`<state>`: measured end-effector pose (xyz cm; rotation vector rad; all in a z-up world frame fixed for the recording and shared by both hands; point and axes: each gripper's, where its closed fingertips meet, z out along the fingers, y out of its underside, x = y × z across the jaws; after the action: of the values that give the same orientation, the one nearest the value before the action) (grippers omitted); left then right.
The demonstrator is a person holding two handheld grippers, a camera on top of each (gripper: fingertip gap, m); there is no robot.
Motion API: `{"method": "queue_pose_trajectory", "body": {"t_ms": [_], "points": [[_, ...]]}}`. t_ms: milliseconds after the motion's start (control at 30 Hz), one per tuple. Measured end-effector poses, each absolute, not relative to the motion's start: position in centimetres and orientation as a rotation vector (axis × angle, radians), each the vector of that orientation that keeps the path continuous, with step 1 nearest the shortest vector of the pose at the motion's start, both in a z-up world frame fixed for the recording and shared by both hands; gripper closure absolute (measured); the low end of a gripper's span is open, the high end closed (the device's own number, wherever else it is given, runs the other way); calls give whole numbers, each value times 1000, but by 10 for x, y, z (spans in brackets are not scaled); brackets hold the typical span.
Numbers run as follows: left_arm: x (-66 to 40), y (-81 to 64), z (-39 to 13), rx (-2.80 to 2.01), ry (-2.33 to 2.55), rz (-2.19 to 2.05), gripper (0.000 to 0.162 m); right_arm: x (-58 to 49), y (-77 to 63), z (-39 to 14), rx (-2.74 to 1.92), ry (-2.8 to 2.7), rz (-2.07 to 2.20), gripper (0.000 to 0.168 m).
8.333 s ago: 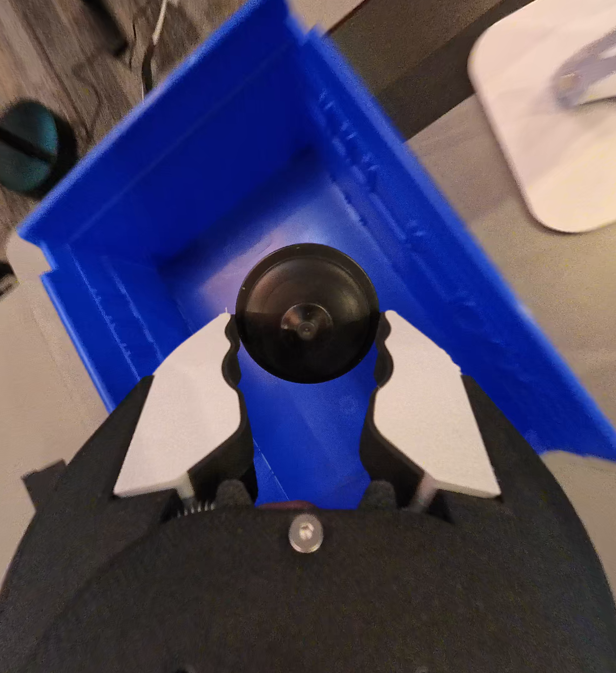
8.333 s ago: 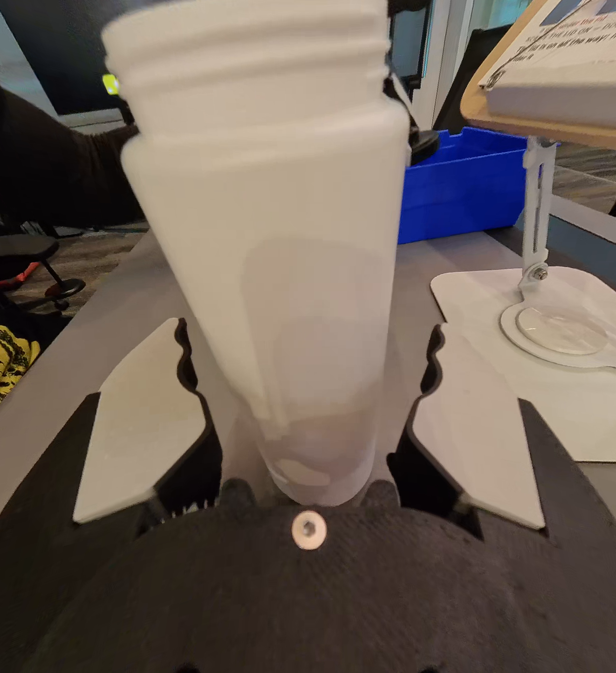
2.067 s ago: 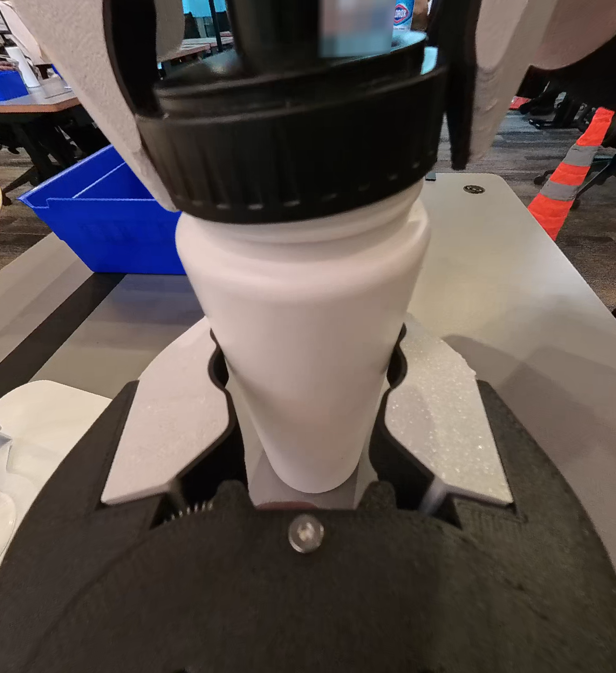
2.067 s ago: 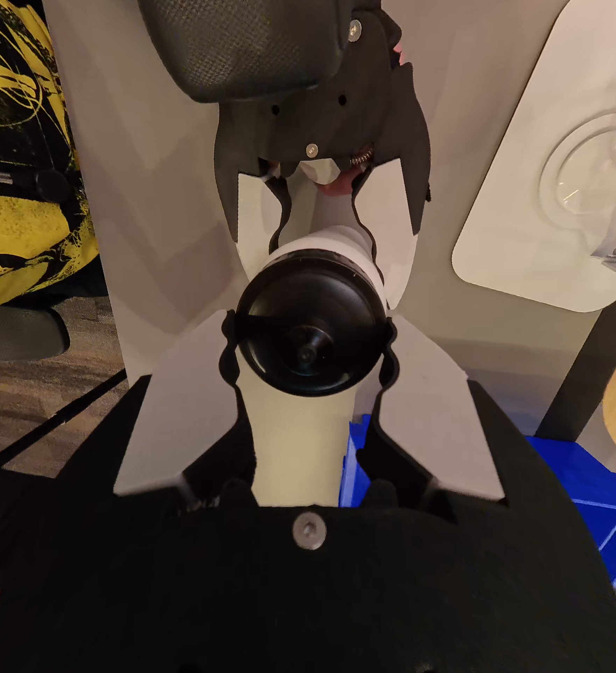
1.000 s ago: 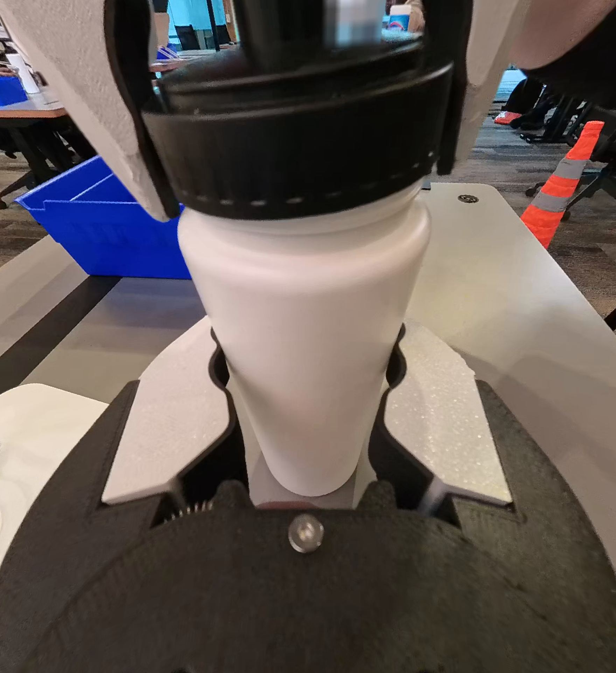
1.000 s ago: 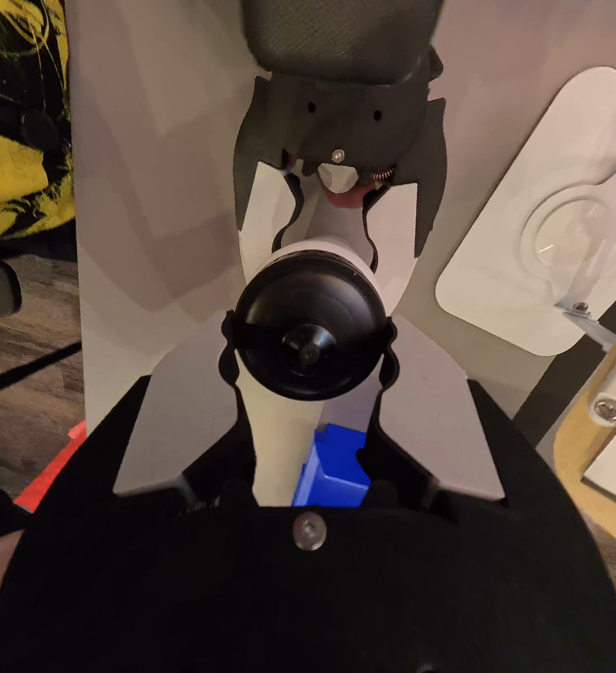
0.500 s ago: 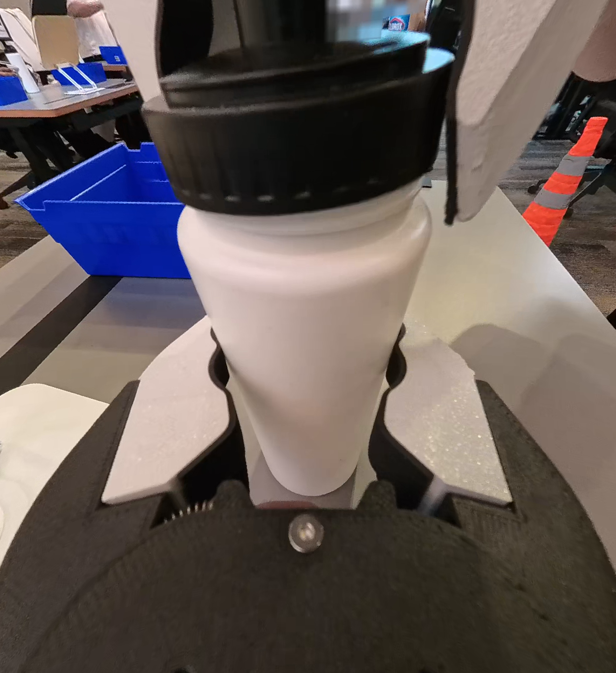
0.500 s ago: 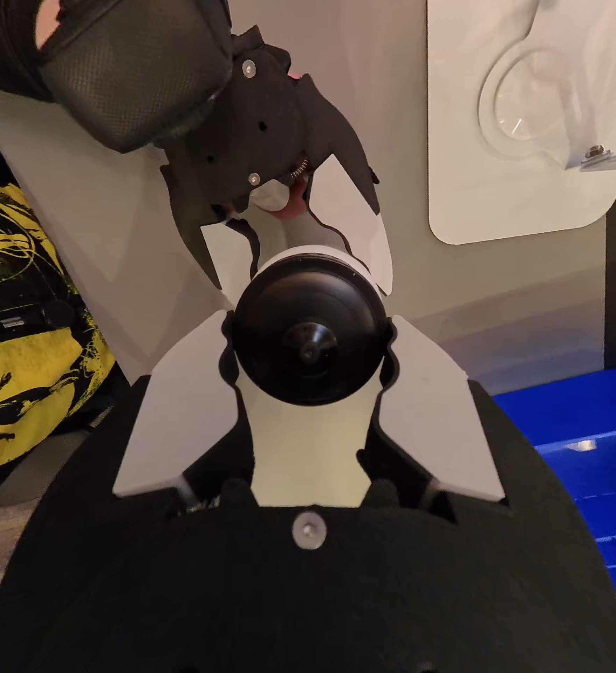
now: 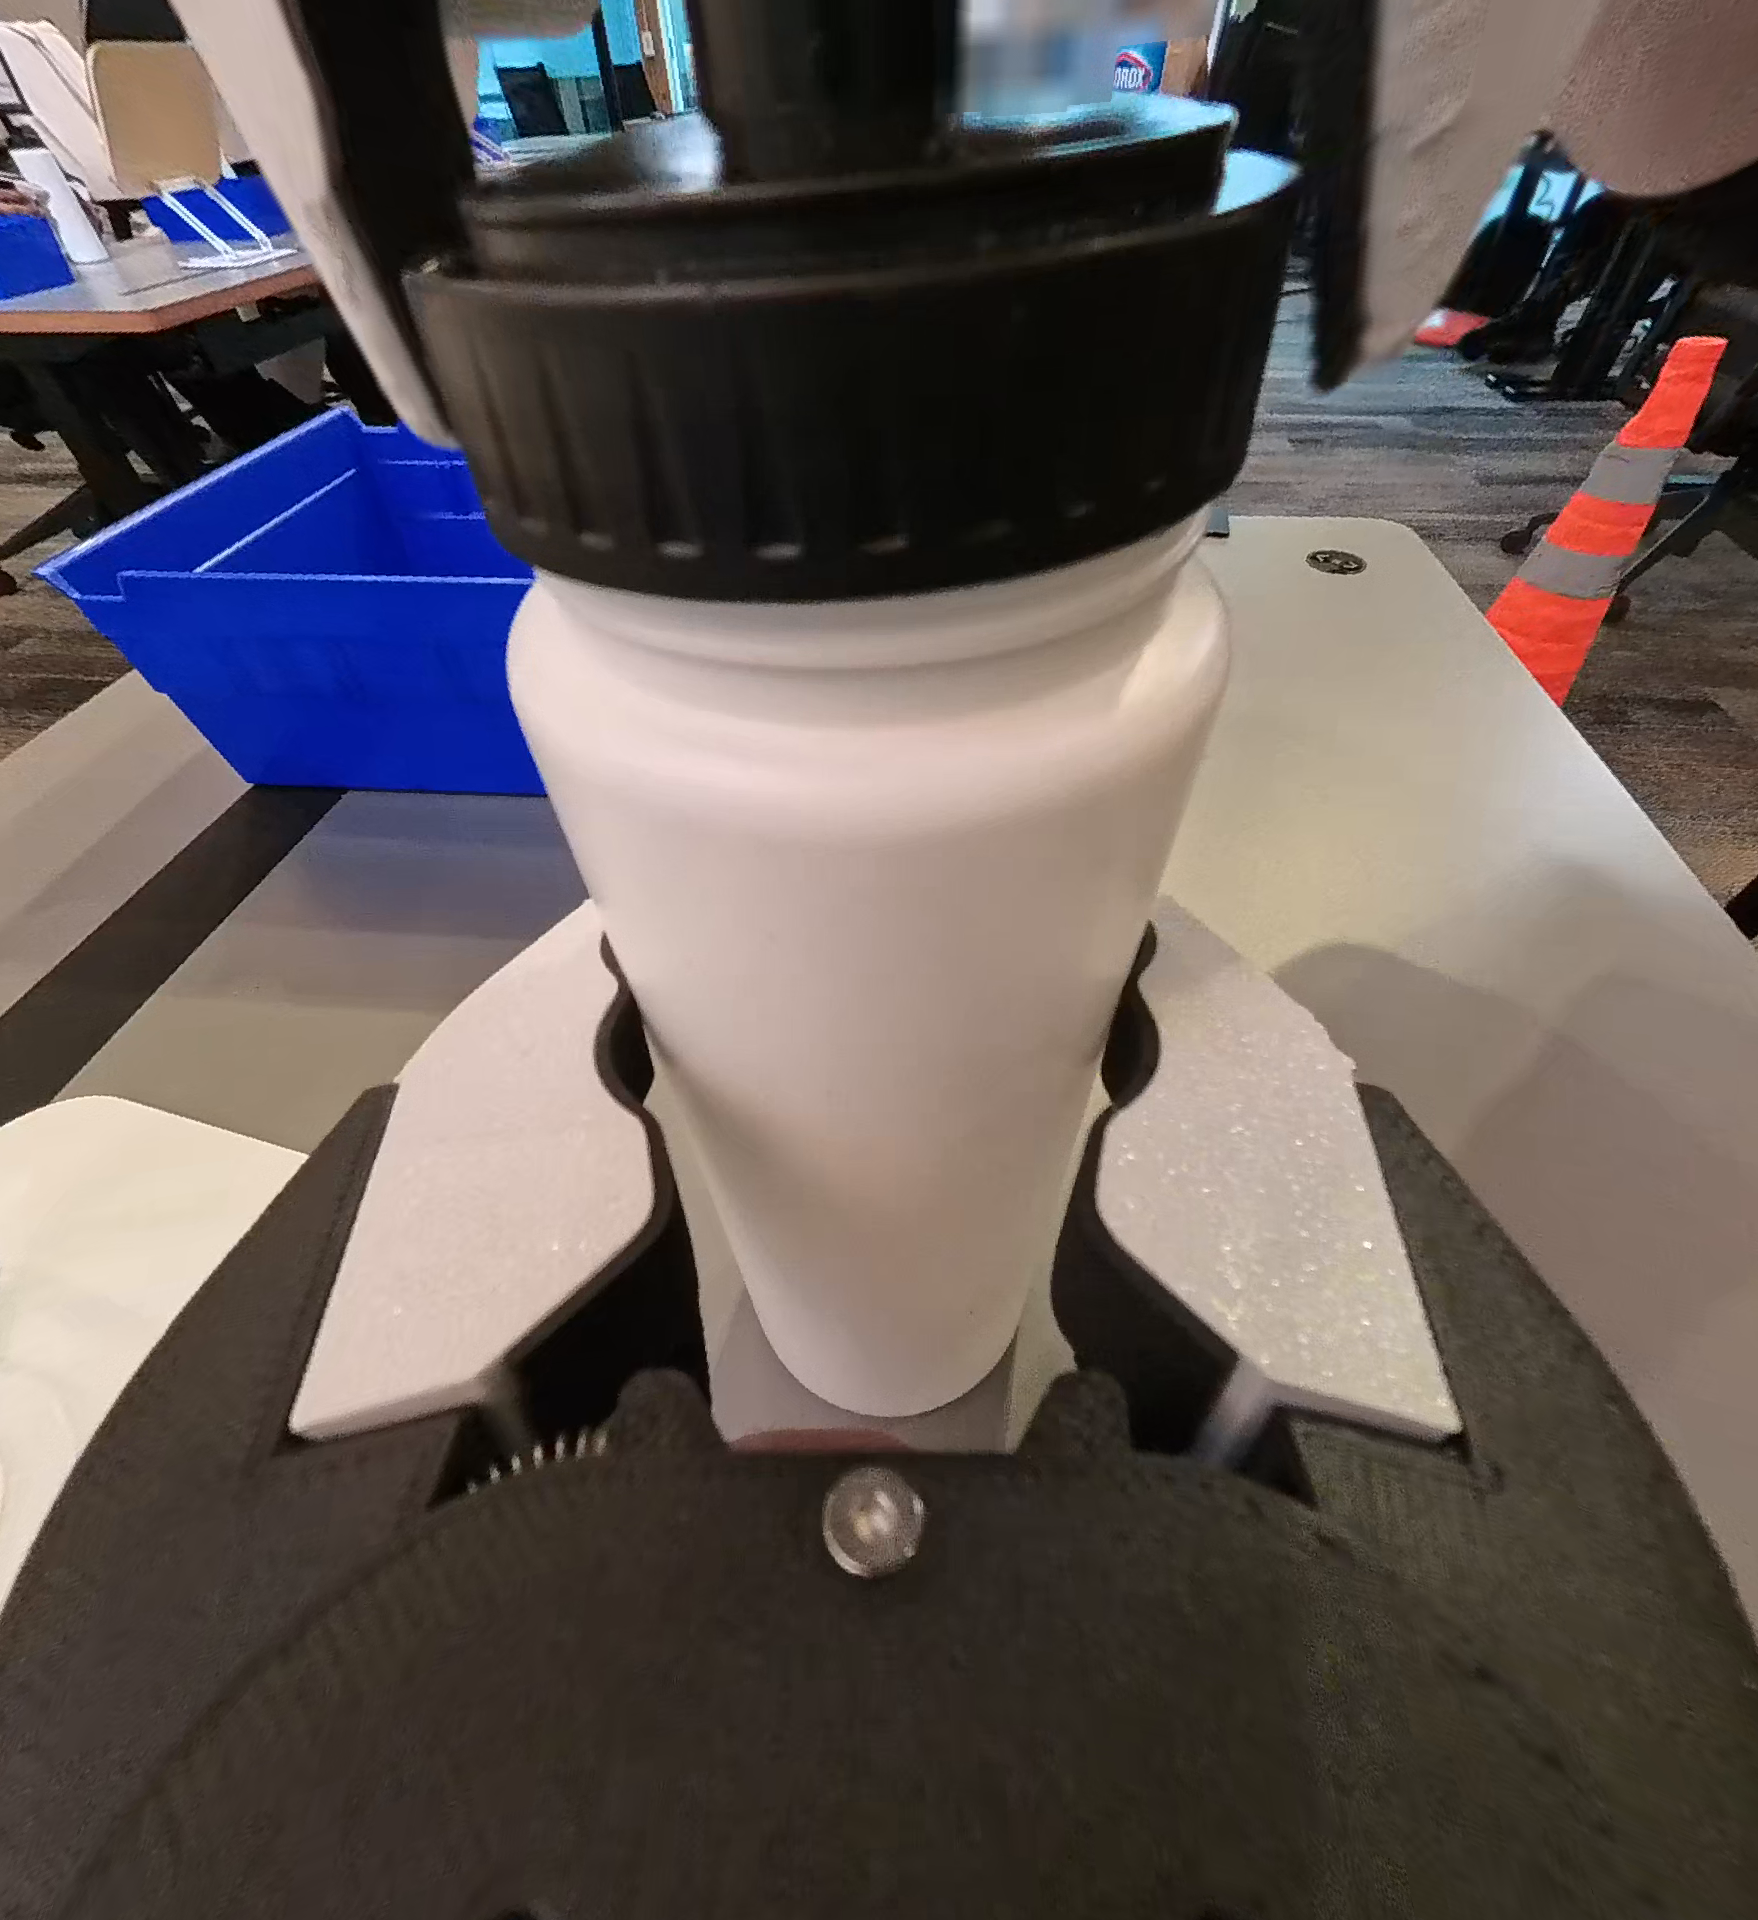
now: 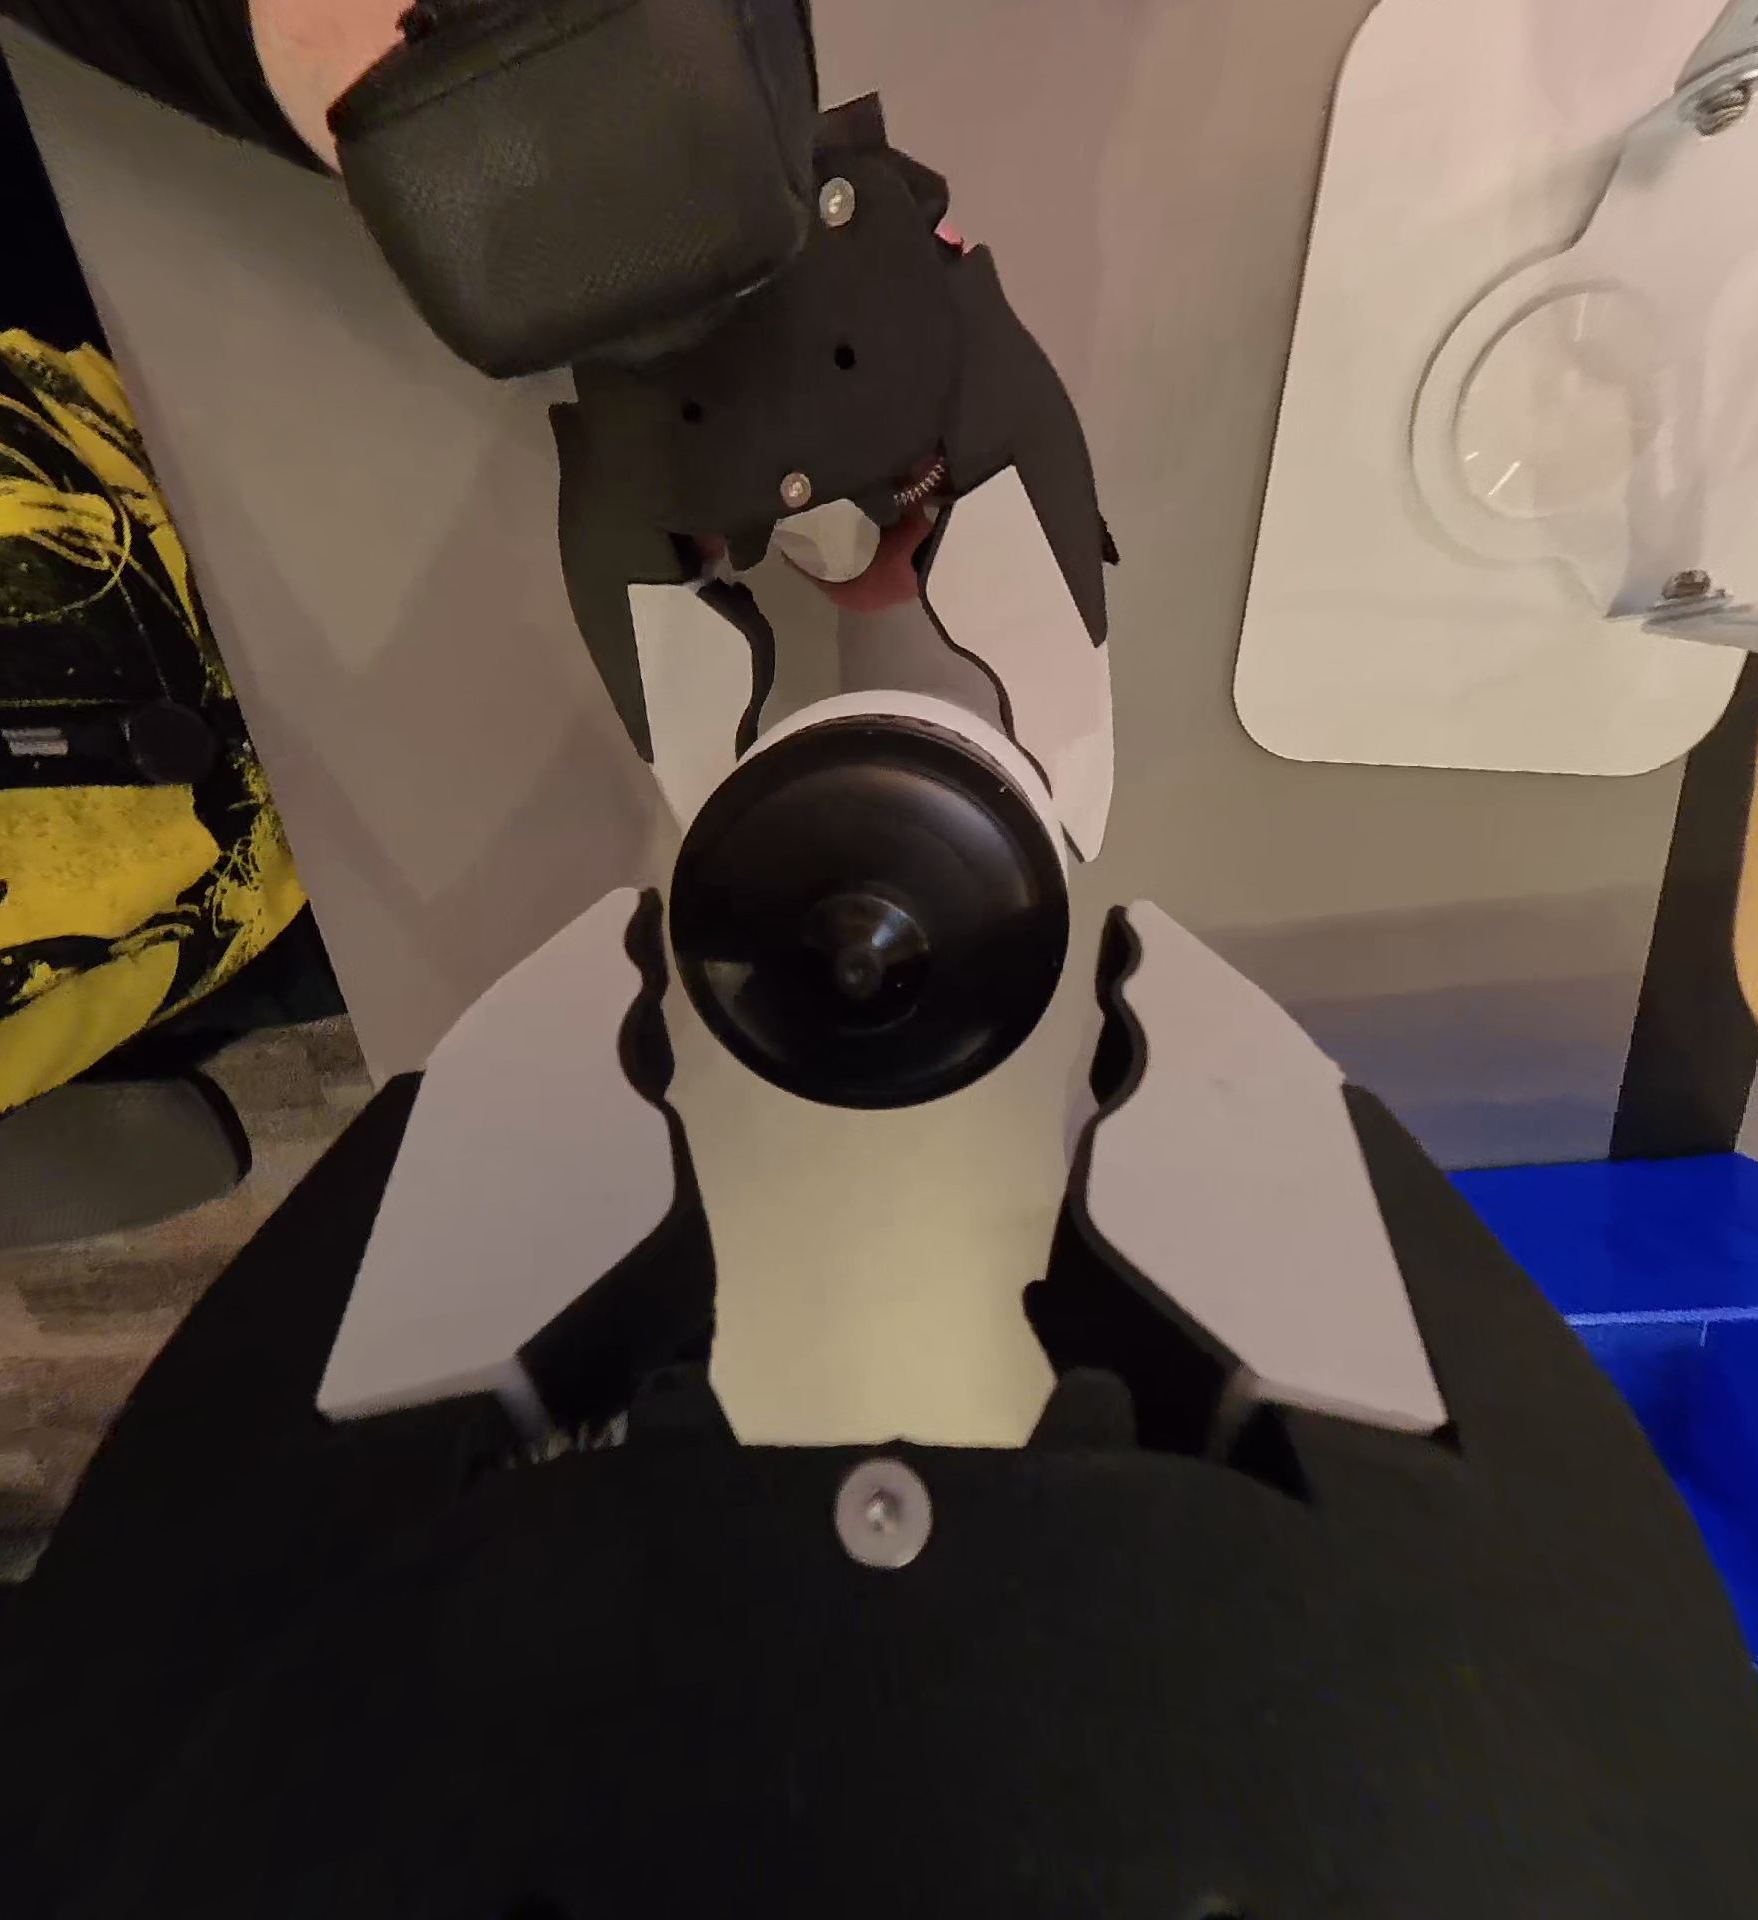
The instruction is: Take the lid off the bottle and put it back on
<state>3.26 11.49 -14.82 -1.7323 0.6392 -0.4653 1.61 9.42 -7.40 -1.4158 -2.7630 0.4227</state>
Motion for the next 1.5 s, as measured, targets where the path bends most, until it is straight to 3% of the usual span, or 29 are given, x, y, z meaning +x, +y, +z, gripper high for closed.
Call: {"method": "queue_pose_trajectory", "body": {"t_ms": [267, 567, 667, 700, 833, 1133, 1400, 1500], "points": [[32, 115, -148, -1731, 638, -462, 75, 20, 92, -79, -1456, -2833, 349, 94], [30, 117, -148, -1737, 630, -458, 76, 15, 92, -82, -1909, -2341, 453, 93], [30, 117, -148, -1735, 631, -457, 76, 16, 93, -81, -1809, -2409, 409, 92], [30, 117, -148, -1735, 631, -457, 76, 15, 93, -78, -1766, -2435, 418, 80], [30, 117, -148, -1734, 633, -461, 76, 14, 94, -63, -1510, -2595, 391, 74], [30, 117, -148, -1733, 632, -461, 75, 16, 94, -82, -1165, -2927, 164, 93], [28, 118, -148, -1732, 615, -472, 76, 14, 95, -82, -1734, -2657, 162, 93], [29, 117, -148, -1735, 627, -451, 75, 16, 94, -83, -1740, -2622, 99, 93]]}}
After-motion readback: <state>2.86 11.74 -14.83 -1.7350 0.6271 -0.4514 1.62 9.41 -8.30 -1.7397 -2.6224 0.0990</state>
